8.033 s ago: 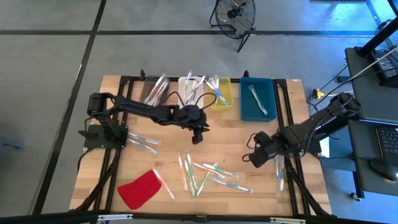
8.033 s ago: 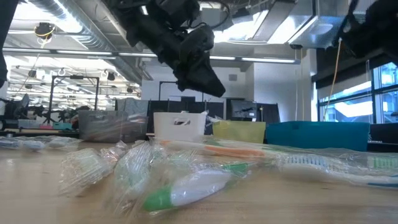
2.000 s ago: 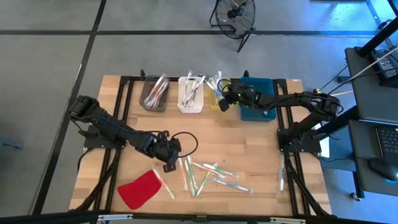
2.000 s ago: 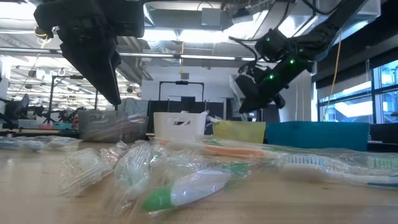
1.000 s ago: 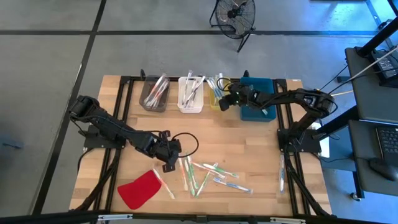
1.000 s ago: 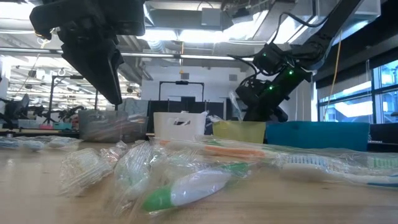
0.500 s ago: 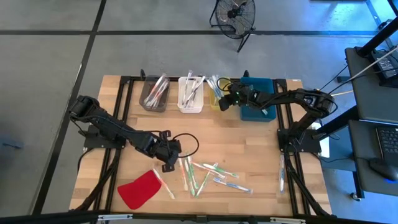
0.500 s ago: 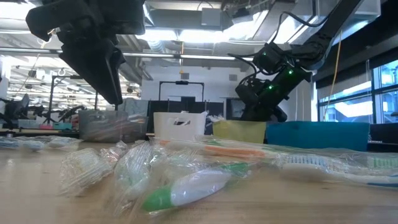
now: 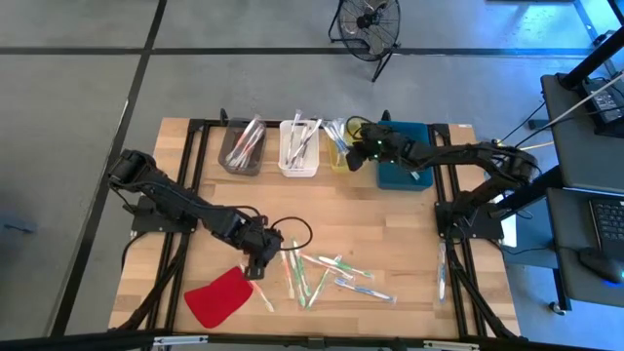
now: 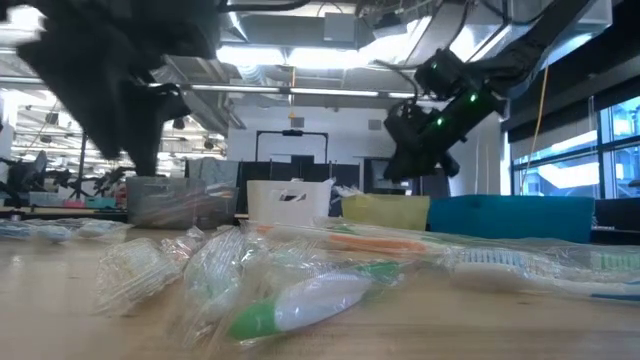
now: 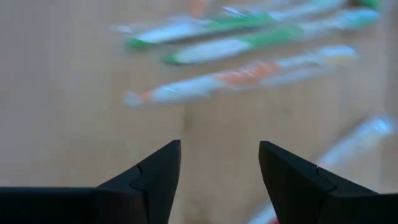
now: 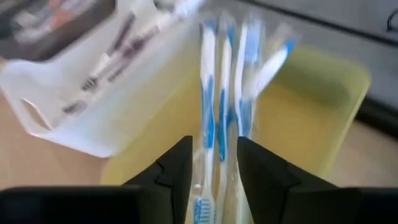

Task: Pick & Place Toothbrushes
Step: Put the orange toothbrush into the black bin

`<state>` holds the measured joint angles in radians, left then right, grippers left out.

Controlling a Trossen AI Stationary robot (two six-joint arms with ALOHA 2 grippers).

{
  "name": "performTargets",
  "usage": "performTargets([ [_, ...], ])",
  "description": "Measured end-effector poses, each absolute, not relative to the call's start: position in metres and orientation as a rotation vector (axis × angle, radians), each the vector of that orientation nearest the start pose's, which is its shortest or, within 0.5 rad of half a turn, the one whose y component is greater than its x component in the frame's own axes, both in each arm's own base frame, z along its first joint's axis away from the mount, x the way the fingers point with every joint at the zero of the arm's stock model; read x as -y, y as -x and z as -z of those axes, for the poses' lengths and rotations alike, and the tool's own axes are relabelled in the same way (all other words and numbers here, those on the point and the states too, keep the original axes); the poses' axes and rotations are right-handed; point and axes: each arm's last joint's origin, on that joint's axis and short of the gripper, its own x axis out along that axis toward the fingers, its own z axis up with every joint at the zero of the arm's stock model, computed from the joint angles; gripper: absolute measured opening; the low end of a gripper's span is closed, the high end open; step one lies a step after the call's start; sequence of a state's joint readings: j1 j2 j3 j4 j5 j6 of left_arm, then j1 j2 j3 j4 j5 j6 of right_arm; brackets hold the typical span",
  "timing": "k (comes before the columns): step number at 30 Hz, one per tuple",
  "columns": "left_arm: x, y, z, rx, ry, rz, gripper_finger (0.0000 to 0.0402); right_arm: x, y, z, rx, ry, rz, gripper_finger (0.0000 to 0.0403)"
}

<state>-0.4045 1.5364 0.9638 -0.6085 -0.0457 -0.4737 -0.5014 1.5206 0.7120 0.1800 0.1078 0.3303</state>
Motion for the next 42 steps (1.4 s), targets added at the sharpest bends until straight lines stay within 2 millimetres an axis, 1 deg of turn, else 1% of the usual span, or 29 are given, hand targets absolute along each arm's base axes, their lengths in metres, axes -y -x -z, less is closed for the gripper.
performTargets([
  [2, 0.116, -0.262, -0.196, -1.207, 0.132, 0.1, 0.022, 0.143, -0.255, -0.186, -0.51, -0.41, 0.679, 0.0116],
  [6, 0.128, -0.256, -0.196, -1.21, 0.04, 0.211, 0.0223, 0.136, -0.242, -0.205, -0.509, -0.405, 0.677, 0.0097],
  [11, 0.14, -0.25, -0.196, -1.212, -0.002, 0.275, 0.0223, 0.127, -0.227, -0.22, -0.523, -0.437, 0.684, 0.0075],
  [14, 0.146, -0.247, -0.196, -1.208, -0.018, 0.294, 0.0223, 0.12, -0.22, -0.225, -0.547, -0.438, 0.683, 0.0062],
  [17, 0.152, -0.245, -0.191, -1.221, -0.036, 0.303, 0.0223, 0.114, -0.216, -0.228, -0.564, -0.454, 0.678, 0.0051],
  [22, 0.164, -0.251, -0.172, -1.239, -0.079, 0.351, 0.0223, 0.109, -0.217, -0.227, -0.581, -0.451, 0.662, 0.0035],
  [25, 0.173, -0.257, -0.167, -1.208, -0.102, 0.395, 0.0223, 0.107, -0.218, -0.227, -0.581, -0.449, 0.655, 0.0027],
  [30, 0.182, -0.259, -0.158, -1.236, -0.122, 0.403, 0.0223, 0.107, -0.218, -0.227, -0.581, -0.452, 0.654, 0.0018],
  [36, 0.186, -0.261, -0.147, -1.26, -0.127, 0.404, 0.0223, 0.107, -0.219, -0.227, -0.576, -0.455, 0.655, 0.0016],
  [39, 0.186, -0.261, -0.141, -1.282, -0.135, 0.399, 0.0223, 0.107, -0.219, -0.227, -0.576, -0.455, 0.655, 0.002],
  [42, 0.187, -0.262, -0.139, -1.29, -0.138, 0.397, 0.0223, 0.107, -0.219, -0.227, -0.578, -0.455, 0.655, 0.0026],
])
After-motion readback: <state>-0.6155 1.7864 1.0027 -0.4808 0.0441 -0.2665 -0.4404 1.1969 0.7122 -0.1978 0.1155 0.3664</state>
